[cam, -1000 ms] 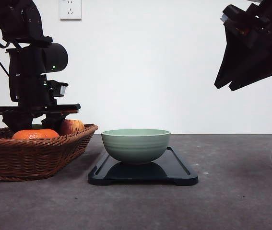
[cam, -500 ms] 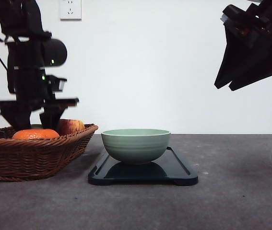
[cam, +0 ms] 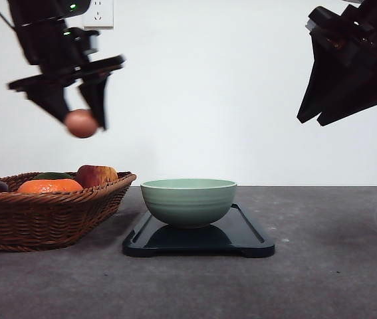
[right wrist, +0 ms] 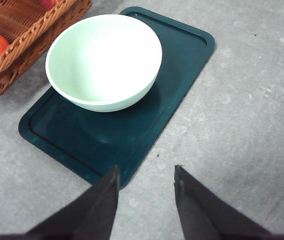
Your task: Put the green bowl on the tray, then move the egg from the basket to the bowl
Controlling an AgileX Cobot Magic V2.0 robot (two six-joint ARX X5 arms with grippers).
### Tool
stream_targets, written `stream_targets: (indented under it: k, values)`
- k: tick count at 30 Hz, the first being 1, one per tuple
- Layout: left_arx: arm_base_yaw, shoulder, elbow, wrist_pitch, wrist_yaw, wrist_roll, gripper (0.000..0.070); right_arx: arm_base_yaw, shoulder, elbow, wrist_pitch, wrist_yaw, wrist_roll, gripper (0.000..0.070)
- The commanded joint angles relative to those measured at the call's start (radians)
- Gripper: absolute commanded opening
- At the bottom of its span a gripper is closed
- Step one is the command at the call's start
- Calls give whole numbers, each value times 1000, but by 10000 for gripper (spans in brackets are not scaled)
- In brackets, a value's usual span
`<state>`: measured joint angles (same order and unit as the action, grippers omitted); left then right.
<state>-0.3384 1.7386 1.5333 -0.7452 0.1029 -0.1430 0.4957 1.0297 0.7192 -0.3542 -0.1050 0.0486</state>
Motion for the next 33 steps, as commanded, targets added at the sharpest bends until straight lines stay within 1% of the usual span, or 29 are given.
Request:
stream_targets:
  k: [1, 10, 16, 27, 33]
  values:
    - [-24, 8, 20, 28, 26, -33, 211, 5, 6, 5, 10, 1, -8, 214]
    - [-165, 21, 20, 169, 21, -33, 211, 5, 6, 5, 11, 1, -9, 215]
    - [-234, 58, 20, 254, -25, -24, 211, 5, 6, 5, 10, 1, -9, 215]
    - [-294, 209, 20, 295, -51, -23, 211, 5, 6, 5, 10, 1, -9, 215]
    - [-308, 272, 20, 297, -78, 8, 212, 5, 6, 5, 10, 1, -9, 214]
